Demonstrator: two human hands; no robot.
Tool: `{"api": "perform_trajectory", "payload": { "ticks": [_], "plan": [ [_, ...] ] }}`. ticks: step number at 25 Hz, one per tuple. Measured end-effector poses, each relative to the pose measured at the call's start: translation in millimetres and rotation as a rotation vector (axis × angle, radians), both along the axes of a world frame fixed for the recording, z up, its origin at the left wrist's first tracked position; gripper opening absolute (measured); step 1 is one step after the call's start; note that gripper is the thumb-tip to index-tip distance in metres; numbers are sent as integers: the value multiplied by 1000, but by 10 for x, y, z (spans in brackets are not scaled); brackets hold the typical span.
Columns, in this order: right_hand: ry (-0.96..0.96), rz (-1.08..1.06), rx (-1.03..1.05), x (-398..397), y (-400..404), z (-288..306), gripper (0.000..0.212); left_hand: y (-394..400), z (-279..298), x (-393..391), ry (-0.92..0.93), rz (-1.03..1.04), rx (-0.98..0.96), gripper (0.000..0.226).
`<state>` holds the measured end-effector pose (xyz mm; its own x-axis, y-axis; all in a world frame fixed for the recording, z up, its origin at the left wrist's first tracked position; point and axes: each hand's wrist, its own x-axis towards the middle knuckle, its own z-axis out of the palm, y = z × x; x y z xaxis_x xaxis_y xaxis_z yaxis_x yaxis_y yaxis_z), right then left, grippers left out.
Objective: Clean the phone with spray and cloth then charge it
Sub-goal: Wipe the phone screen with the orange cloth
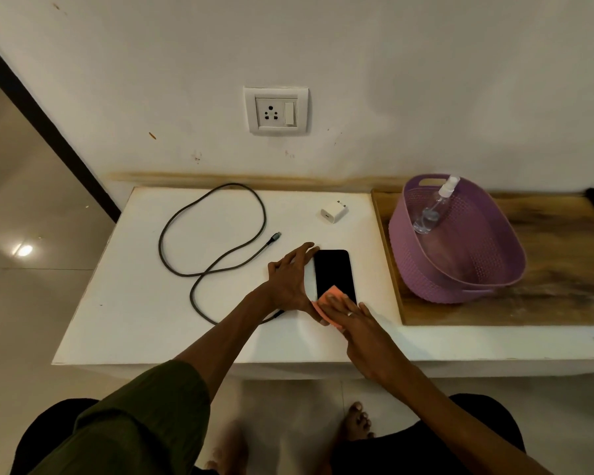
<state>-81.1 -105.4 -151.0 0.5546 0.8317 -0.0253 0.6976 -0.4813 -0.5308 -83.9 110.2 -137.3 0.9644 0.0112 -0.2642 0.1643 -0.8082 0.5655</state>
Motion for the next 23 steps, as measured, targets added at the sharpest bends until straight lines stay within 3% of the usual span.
{"api": "perform_trajectory", "payload": {
  "ticks": [2, 4, 7, 12, 18, 23],
  "plan": [
    [87, 33, 3, -73, -129, -6, 45, -1, 4, 1, -2, 2, 2, 152],
    [84, 58, -88, -91, -201, 21, 53, 1, 4, 11, -4, 2, 5, 150],
    [-67, -34, -231, -87, -291, 8, 67, 15, -7, 8, 2, 3, 2, 150],
    [-49, -197, -339, -195, -348, 11, 72, 3, -17, -7, -10, 20, 2, 152],
    [-23, -317, -266, 163, -26, -65, 81, 2, -31, 4, 14, 23, 6, 150],
    [-58, -282, -239, 684, 303, -79, 81, 4, -27, -1, -2, 19, -3, 148]
  ]
}}
